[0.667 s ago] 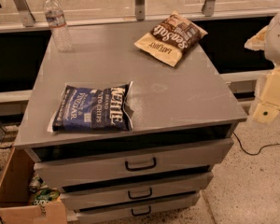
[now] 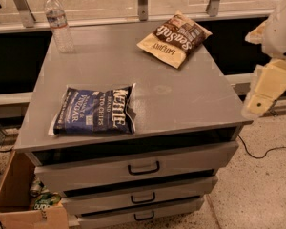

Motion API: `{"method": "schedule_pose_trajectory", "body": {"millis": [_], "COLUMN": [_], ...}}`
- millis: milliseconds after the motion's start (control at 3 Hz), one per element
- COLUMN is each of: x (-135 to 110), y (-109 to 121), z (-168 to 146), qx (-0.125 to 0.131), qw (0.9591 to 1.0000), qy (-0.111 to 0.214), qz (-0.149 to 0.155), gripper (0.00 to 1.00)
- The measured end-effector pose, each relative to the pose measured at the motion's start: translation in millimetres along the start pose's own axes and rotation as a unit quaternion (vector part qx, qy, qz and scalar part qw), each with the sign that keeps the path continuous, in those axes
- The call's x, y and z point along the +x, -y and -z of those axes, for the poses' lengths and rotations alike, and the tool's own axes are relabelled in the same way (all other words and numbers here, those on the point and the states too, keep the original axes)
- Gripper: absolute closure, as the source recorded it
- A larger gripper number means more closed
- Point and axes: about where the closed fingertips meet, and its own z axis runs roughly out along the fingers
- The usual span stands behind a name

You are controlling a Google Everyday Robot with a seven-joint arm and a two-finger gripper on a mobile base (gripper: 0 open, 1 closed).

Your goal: Move brown chip bag near water bottle

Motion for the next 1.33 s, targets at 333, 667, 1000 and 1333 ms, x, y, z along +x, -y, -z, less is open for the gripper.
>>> {"method": "schedule_pose_trajectory", "body": {"millis": [333,667,1000,1333], "x": [-14,-31,-57,-82], "y": [52,103,156,193], "z": [-27,-57,-100,-138], "qx": [0.028,0.041,0.037,0.030], "qw": [0.9988,0.9949,0.9844,0.9675], "qy": [0.034,0.074,0.119,0.160], "qz": [-0.019,-0.056,-0.124,-0.194], "gripper": [0.00,0.00,0.00,0.00]}}
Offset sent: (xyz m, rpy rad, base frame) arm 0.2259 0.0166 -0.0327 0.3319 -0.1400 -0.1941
